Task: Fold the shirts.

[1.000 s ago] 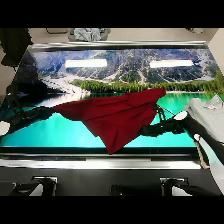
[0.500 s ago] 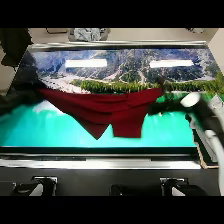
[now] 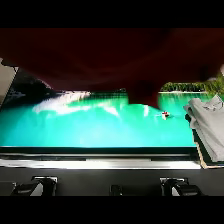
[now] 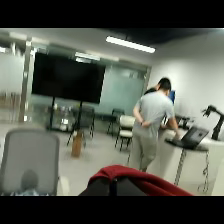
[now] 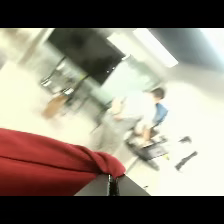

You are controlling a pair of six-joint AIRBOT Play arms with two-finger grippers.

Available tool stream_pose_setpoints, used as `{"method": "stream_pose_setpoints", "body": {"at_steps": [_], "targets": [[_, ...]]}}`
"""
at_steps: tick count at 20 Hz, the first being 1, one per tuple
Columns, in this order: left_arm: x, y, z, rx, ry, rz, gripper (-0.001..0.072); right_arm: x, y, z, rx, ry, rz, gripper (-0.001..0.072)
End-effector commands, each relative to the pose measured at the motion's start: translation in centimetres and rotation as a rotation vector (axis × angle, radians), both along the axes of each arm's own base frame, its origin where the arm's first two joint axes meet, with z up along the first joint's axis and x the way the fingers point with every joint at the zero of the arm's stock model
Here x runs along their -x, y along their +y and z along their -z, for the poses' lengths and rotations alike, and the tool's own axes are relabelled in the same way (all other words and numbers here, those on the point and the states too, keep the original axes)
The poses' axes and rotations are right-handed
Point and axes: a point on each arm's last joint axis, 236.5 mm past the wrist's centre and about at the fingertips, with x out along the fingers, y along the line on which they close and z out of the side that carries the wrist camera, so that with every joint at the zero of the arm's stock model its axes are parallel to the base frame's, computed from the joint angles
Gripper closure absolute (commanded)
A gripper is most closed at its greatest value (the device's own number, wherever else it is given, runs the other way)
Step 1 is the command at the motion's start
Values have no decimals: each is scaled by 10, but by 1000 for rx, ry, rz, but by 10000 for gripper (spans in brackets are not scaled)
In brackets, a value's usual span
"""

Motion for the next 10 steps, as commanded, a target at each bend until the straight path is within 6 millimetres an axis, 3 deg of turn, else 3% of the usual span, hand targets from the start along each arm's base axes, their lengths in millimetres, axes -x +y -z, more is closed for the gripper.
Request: {"method": "stream_pose_setpoints", "body": {"at_steps": [1, 4, 6, 8, 10], "targets": [[46, -10, -20, -21, -56, 9, 682, 52, -14, -12, -59, -37, 37, 670], [34, 4, 0, -10, 39, -45, 681, 43, -18, 7, -122, 43, 42, 671], [18, 13, 17, -29, 113, -86, 681, 27, -23, 25, -142, 121, 65, 671], [-10, 22, 47, -57, 243, -114, 681, -4, -25, 58, -156, 262, 82, 672], [-55, 32, 103, -89, 466, -123, 681, -52, -25, 111, -164, 481, 106, 673]]}}
